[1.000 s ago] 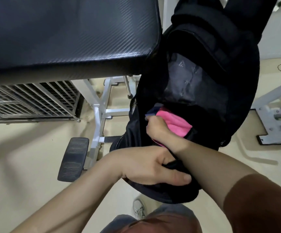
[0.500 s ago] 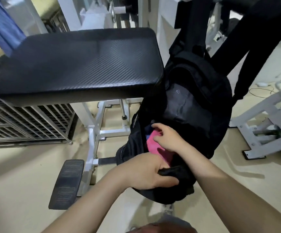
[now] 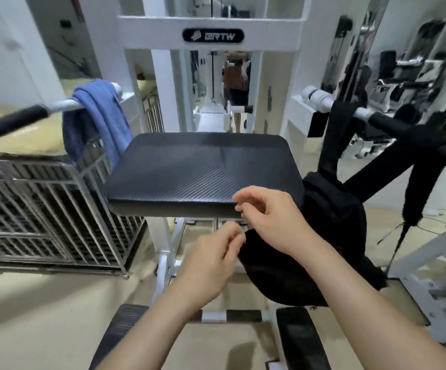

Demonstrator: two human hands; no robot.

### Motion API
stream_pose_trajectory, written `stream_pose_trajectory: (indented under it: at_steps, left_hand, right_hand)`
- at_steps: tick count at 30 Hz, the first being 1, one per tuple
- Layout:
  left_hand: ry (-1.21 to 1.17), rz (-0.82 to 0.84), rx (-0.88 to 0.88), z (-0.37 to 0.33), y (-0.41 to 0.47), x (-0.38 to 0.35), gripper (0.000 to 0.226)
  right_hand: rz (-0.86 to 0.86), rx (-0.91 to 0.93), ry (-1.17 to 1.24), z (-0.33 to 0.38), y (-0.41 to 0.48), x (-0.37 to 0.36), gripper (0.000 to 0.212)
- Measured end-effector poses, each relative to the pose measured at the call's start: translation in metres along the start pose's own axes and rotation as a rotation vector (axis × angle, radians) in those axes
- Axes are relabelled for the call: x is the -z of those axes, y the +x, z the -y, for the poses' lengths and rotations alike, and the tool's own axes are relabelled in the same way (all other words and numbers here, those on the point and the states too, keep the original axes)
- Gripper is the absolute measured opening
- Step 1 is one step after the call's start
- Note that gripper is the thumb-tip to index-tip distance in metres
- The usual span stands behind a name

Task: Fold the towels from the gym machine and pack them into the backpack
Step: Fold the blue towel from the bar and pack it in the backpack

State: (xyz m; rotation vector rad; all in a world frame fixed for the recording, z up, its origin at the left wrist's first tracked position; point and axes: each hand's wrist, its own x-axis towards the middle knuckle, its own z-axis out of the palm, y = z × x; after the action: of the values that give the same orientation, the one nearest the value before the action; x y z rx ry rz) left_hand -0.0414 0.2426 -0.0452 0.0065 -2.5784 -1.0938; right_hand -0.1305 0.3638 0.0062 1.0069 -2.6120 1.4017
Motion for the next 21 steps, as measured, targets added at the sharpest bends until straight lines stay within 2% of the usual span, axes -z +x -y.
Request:
stream_pose_trajectory:
  at_steps: [1,4,6,11,15,18,21]
  left_hand:
    - [0.014,-0.067,0.010,0.004,0.004,0.017,0.012]
    - [0.099,-0.269,0.010,0.022,0.014,0.068,0.046]
    - [0.188,-0.338,0.050,0.037,0.021,0.097,0.062]
    - [0.366,-0.459,0.218,0.068,0.044,0.159,0.057]
    - [0.531,-0.516,0.190,0.090,0.070,0.204,0.041]
    - [0.586,-0.523,0.240,0.112,0.102,0.232,0.038]
    - [0.473,-0.507,0.333,0.141,0.137,0.248,0.045]
  right_hand:
    - [0.020,0.035,-0.022,0.011,0.010,-0.004,0.023]
    - [0.073,0.136,-0.039,0.041,0.041,-0.019,0.027]
    - [0.102,0.195,-0.024,0.058,0.063,-0.031,0.029]
    - [0.222,0.285,-0.085,0.089,0.122,-0.070,0.049]
    - [0.331,0.302,-0.101,0.103,0.181,-0.116,0.067]
    - [0.425,0.199,0.096,0.110,0.231,-0.153,0.074]
    - [0.455,0.016,0.381,0.108,0.289,-0.183,0.070]
